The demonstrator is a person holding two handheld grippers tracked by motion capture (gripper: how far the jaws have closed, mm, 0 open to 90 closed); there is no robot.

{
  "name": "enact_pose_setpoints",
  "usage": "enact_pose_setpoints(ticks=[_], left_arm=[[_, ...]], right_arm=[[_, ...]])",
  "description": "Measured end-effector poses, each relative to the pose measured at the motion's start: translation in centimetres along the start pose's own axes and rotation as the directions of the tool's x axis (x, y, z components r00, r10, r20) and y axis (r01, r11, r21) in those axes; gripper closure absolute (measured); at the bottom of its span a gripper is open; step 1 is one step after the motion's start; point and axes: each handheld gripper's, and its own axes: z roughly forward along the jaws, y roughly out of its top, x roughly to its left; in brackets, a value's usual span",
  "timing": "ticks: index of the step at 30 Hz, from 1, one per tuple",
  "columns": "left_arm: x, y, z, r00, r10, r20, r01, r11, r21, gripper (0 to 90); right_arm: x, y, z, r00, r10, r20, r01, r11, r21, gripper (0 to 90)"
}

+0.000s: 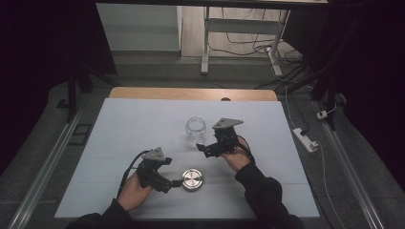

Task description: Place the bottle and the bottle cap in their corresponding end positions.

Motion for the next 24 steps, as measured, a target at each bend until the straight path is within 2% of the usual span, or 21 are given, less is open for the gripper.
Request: enact_pose_setpoints(ticks=[7,13,18,24], left_arm=[[0.2,-0.4,-0.8,0.9996,0.011,-0.027,-0.012,0.9998,-0.014,0.0],[0.3,-0.9,-1.5,0.9992,0.0,-0.039,-0.001,0.9998,-0.021,0.0],[0.3,-1.3,-2.2,0.9988,-0.02,-0.044,0.018,0.9991,-0.038,0.0],[0.4,-1.8,-3.1,0.9975,-0.038,-0.06,0.035,0.998,-0.052,0.0]], right_arm=[[0.4,-0.5,-0.7,0.9999,0.007,-0.011,-0.007,1.0,-0.001,0.0],[0.9,-0.9,-1.6,0.9998,-0.002,-0.019,0.001,1.0,-0.009,0.0],[1.5,-1.1,-2.2,0.999,0.019,-0.041,-0.019,1.0,-0.022,0.0],[2.1,-1.5,-2.8,0.9992,-0.001,-0.04,0.0,1.0,-0.024,0.0]])
